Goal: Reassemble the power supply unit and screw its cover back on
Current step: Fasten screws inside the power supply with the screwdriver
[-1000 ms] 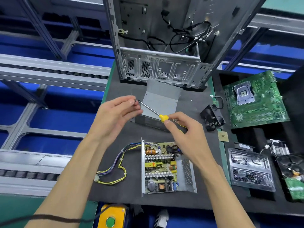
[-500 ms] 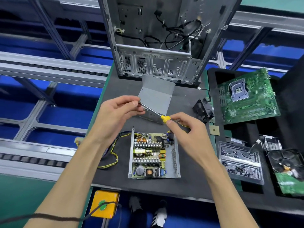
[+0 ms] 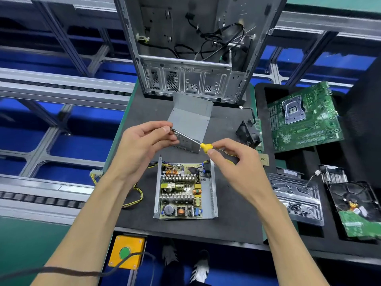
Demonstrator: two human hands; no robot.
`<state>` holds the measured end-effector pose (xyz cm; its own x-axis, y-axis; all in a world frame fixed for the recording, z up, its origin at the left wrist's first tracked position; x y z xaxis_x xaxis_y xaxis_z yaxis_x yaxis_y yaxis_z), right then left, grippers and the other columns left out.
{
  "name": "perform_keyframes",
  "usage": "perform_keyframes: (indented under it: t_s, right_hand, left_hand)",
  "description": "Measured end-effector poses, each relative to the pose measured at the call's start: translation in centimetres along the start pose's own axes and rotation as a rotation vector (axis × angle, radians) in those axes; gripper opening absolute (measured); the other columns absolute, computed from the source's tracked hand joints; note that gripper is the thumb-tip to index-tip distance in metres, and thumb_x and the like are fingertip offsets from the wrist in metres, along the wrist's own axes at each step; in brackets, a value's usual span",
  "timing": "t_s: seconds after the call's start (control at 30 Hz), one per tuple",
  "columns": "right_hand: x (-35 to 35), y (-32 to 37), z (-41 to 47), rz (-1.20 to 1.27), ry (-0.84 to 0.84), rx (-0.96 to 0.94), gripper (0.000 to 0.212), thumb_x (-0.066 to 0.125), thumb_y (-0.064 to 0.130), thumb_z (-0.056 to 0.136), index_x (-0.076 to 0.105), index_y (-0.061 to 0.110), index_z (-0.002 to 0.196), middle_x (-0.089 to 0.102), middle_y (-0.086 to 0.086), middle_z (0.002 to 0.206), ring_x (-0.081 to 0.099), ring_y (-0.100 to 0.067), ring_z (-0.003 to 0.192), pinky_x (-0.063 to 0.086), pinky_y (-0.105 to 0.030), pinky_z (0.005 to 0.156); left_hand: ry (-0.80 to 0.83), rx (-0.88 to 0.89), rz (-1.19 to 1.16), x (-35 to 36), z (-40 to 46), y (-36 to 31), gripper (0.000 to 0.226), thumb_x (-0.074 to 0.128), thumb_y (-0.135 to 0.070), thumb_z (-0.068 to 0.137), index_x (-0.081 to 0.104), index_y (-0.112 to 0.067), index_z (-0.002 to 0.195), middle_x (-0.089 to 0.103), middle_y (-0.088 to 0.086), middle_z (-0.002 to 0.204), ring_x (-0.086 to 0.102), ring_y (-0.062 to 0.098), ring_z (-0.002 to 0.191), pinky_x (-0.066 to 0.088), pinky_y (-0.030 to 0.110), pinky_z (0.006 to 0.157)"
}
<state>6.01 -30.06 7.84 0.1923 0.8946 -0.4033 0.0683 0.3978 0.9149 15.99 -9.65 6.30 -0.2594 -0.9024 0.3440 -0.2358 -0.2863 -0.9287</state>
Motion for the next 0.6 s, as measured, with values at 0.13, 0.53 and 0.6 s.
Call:
perform_keyframes:
  t_s: [0.13, 0.53, 0.6]
  right_hand:
    - [-0.1, -0.1, -0.2, -0.021, -0.01, -0.019, 0.007, 0.069, 0.033, 0.096, 0.073, 0.031, 0.091, 0.07, 0.005, 0.081, 0.059, -0.006, 0.075, 0.041, -0.013, 0.063]
    - [1.7, -1.4, -0.8, -0.141, 0.009, -0.007, 0.009, 0.068, 0.031, 0.097, 0.067, 0.029, 0.087, 0.057, 0.017, 0.059, 0.049, -0.005, 0.055, 0.034, -0.014, 0.052]
    - [2.3, -1.9, -0.8, -0.161, 0.015, 0.028, 0.016, 0.066, 0.033, 0.098, 0.061, 0.029, 0.083, 0.054, 0.021, 0.057, 0.052, -0.001, 0.056, 0.035, -0.014, 0.052]
  left_hand:
    - [0.006, 0.038, 0.122, -0.1, -0.2, -0.5, 0.012, 0.068, -0.001, 0.091, 0.078, -0.008, 0.093, 0.074, 0.011, 0.08, 0.073, 0.024, 0.081, 0.06, 0.031, 0.081]
    - [-0.017, -0.049, 0.216, -0.4, -0.7, -0.3, 0.015, 0.073, -0.014, 0.09, 0.077, -0.006, 0.102, 0.076, 0.017, 0.088, 0.076, 0.03, 0.084, 0.061, 0.03, 0.078]
    - [-0.054, -0.058, 0.224, -0.7, -0.9, 0.1, 0.03, 0.075, -0.037, 0.086, 0.078, -0.011, 0.102, 0.077, 0.016, 0.092, 0.076, 0.029, 0.086, 0.062, 0.031, 0.076]
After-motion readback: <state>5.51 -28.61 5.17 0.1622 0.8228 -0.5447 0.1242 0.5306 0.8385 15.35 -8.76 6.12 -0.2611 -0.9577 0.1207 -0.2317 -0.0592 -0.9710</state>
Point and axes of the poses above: each hand's wrist, its own z-axis towards the middle knuckle, its own x-axis out of the palm, y = z × x, the point moved 7 cm from there along z, towards the middle knuckle
